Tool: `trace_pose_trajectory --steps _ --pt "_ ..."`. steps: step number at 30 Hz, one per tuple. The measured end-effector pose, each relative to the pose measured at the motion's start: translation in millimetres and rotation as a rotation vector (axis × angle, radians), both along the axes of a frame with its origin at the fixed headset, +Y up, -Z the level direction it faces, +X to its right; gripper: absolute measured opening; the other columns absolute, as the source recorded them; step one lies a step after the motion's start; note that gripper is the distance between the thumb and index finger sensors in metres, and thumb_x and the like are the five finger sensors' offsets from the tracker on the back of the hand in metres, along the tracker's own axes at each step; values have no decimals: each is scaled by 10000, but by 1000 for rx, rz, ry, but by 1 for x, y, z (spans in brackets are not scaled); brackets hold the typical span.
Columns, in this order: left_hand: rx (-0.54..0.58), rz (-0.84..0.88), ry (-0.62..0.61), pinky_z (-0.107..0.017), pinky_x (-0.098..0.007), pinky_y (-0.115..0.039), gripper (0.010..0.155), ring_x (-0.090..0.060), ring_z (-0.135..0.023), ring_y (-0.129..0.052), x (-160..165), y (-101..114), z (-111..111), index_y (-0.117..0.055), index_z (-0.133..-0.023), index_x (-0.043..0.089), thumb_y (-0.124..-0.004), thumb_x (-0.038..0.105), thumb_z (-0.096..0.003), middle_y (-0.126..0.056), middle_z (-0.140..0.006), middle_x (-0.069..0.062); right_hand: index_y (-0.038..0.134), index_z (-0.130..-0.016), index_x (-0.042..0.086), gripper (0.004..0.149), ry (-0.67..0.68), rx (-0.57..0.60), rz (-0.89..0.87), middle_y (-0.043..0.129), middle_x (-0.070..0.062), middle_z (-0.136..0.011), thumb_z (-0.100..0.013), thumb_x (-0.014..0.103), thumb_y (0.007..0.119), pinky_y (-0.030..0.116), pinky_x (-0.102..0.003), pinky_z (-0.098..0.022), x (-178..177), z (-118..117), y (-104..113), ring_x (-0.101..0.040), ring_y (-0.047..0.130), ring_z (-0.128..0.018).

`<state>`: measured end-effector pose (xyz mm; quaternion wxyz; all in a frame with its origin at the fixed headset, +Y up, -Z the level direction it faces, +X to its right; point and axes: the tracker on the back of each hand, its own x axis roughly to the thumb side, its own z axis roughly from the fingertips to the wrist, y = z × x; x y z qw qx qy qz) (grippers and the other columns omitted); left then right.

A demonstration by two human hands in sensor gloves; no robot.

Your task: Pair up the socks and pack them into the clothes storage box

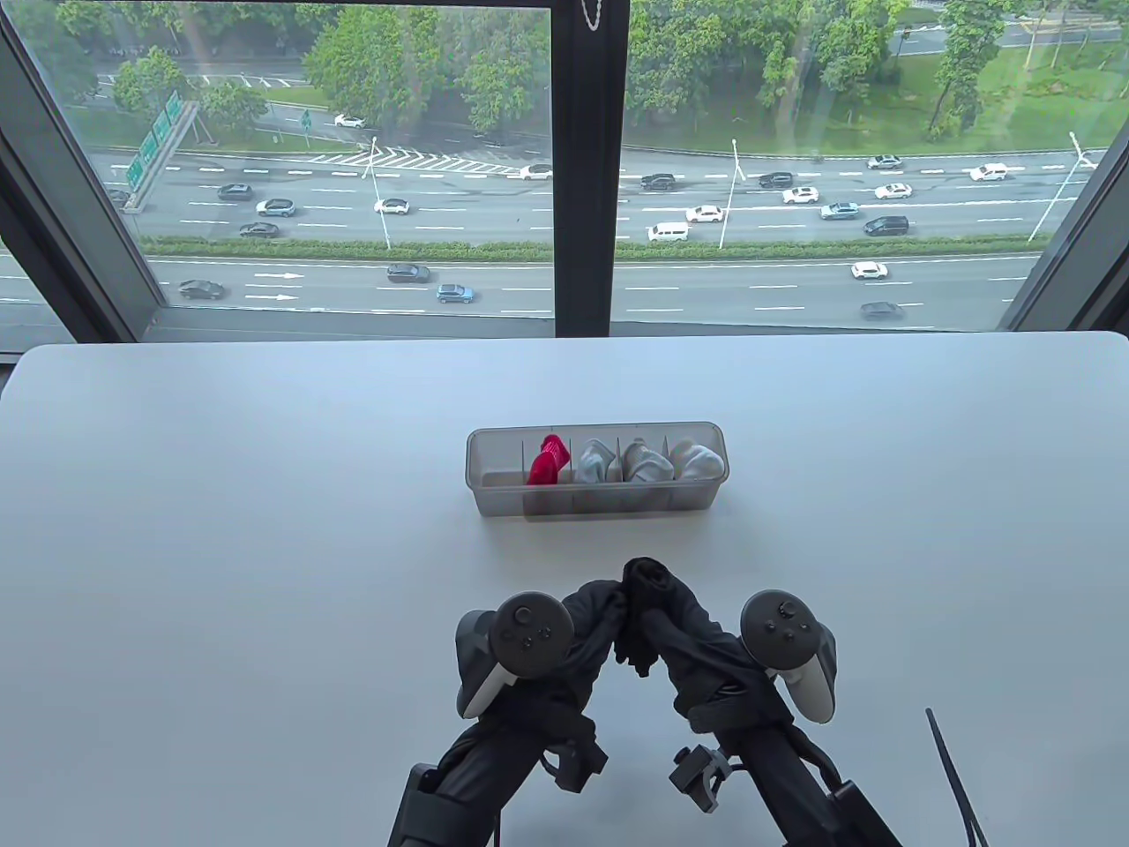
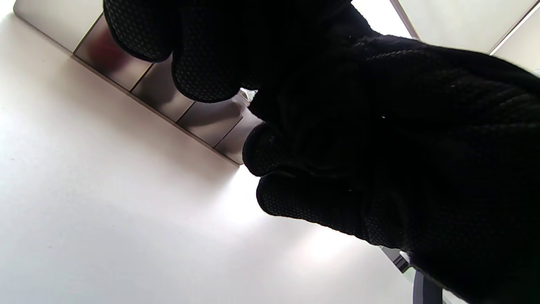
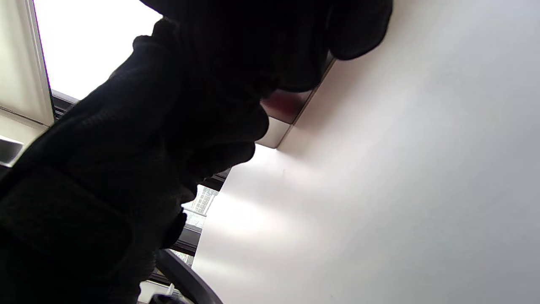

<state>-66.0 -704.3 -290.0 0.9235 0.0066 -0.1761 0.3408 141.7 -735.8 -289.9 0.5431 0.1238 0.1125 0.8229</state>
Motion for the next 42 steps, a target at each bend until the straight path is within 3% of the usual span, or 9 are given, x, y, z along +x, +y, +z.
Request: trace_pose_trajectory --steps 5,16,23,26,29,32,35,39,42 --pt "1 21 -2 -665 -578 -758 451 -306 -735 -967 0 -1 1 -664 -1001 91 -593 209 -572 -877 -895 -147 302 -1134 69 602 2 4 -23 590 -217 -1028 -664 351 550 641 -581 -728 2 1 0 -327 809 -862" --pt "16 -5 -148 -666 -574 -750 415 -310 -706 -970 6 4 5 -726 -952 51 -619 250 -603 -902 -841 -158 360 -1123 49 605 -27 -8 6 654 -221 -999 -648 335 602 665 -572 -713 7 -1 -3 -314 850 -817" --pt "-43 -5 -149 -634 -577 -777 407 -313 -653 -1005 7 1 1 -741 -909 13 -650 252 -593 -940 -789 -169 543 -1009 114 579 -221 -3 26 811 -151 -893 -558 408 756 761 -510 -680 12 3 0 -230 964 -720" --pt "-73 22 -128 -624 -576 -784 403 -309 -630 -1013 4 -3 0 -749 -892 5 -653 256 -593 -948 -762 -164 591 -1029 112 526 -138 81 89 817 -183 -920 -583 369 699 744 -523 -694 8 3 3 -262 959 -749" --pt "-121 55 -110 -607 -571 -795 396 -307 -591 -1023 -1 -4 -5 -766 -872 -9 -664 253 -593 -961 -726 -170 493 -1095 51 560 7 46 37 695 -273 -1010 -613 315 605 659 -591 -711 3 2 3 -368 851 -849" --pt "-164 46 -100 -575 -556 -817 386 -283 -530 -1036 -7 -9 -8 -792 -842 -16 -676 257 -594 -982 -673 -153 367 -1133 0 705 119 68 143 564 -349 -1069 -588 389 586 630 -633 -702 -8 5 2 -450 752 -917" --pt "-199 63 -106 -565 -551 -825 384 -278 -513 -1041 -9 -13 -10 -805 -827 -14 -679 262 -592 -990 -654 -149 300 -1138 -19 929 153 87 242 524 -350 -1081 -488 521 686 643 -615 -706 -14 6 0 -450 720 -934" --pt "-233 89 -151 -585 -571 -798 384 -300 -533 -1022 -2 -10 -9 -791 -836 -15 -665 263 -603 -969 -671 -164 400 -1116 34 817 64 140 308 649 -253 -1030 -512 474 729 715 -540 -693 -12 6 -2 -342 819 -868" --pt "-180 -9 -143 -606 -574 -782 402 -291 -560 -1004 2 -9 -8 -773 -857 -5 -645 276 -601 -948 -688 -143 437 -1117 86 699 43 73 238 663 -237 -1033 -557 385 729 718 -537 -689 -7 3 -7 -337 825 -856"
